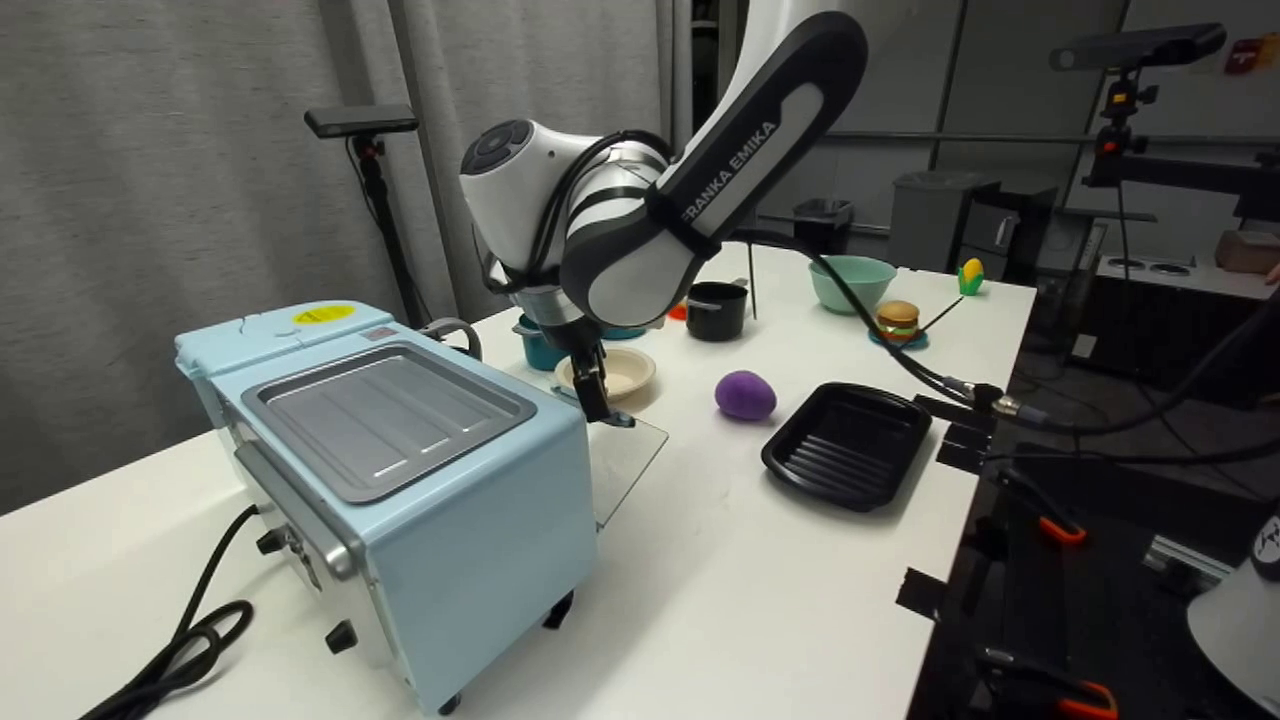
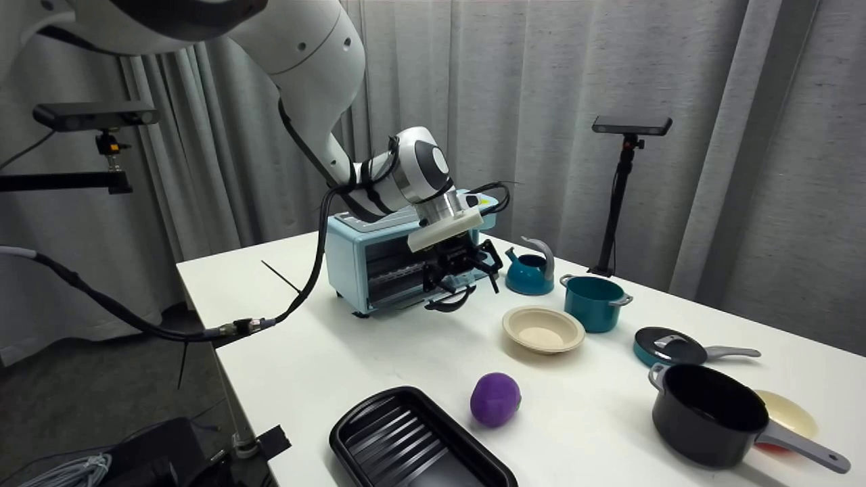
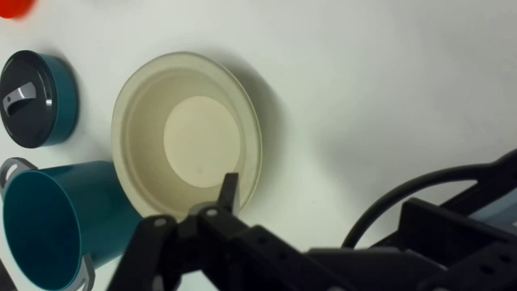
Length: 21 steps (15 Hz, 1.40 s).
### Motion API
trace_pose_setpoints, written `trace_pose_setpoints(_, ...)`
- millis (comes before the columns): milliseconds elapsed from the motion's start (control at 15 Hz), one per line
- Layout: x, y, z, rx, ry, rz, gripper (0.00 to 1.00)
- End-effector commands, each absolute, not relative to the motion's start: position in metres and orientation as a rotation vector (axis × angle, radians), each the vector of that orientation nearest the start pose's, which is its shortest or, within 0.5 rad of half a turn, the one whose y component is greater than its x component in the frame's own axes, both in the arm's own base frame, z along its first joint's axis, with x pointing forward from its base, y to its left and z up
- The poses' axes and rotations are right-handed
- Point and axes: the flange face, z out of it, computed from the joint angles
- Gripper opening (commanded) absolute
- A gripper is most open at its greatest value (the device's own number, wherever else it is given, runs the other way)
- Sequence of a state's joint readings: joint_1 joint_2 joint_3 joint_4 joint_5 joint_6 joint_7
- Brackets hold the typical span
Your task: Open, close and open the toaster oven
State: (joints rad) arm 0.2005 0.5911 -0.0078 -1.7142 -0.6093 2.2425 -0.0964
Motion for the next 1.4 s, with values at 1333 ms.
trace_pose_setpoints(1333, 0.647, 0.170, 0.213, -3.354, -1.409, 0.135, 1.00)
